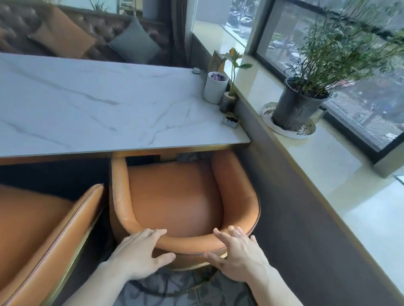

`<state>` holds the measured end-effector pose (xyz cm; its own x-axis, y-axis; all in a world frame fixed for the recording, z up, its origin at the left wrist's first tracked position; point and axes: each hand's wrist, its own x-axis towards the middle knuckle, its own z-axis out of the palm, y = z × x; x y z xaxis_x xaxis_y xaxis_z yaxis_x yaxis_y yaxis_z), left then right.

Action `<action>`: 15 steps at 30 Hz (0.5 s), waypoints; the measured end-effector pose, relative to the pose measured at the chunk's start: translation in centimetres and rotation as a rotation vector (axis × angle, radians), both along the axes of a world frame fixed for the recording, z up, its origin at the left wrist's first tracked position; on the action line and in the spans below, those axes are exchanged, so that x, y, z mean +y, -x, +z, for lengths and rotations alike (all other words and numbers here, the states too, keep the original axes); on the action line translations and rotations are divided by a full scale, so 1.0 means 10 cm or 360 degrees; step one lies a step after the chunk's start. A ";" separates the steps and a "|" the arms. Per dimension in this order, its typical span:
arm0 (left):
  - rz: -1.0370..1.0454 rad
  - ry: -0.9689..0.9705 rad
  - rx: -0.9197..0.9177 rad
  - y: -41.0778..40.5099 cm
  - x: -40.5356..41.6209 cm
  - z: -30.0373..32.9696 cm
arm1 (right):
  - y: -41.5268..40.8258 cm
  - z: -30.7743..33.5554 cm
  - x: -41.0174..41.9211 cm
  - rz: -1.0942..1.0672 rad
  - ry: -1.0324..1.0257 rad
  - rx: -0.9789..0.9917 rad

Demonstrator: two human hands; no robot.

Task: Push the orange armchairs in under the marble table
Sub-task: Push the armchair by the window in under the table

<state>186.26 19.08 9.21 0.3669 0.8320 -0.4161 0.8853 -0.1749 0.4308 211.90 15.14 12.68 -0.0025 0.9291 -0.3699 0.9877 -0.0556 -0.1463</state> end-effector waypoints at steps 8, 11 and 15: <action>-0.0074 -0.0274 0.0041 0.68 -0.72 0.49 | 0.74 0.29 -0.84 -0.0045 -0.0161 0.0088; -0.0065 -0.0277 0.0081 1.00 -1.06 0.56 | 1.01 0.33 -1.19 -0.0066 -0.0132 0.0134; -0.0028 -0.0295 0.0054 1.30 -1.44 0.64 | 1.27 0.36 -1.53 -0.0129 -0.0168 0.0196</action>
<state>173.28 4.66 15.62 0.3707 0.8891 -0.2685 0.8948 -0.2645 0.3597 199.18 -0.12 16.28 0.0350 0.9618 -0.2717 0.9548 -0.1125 -0.2753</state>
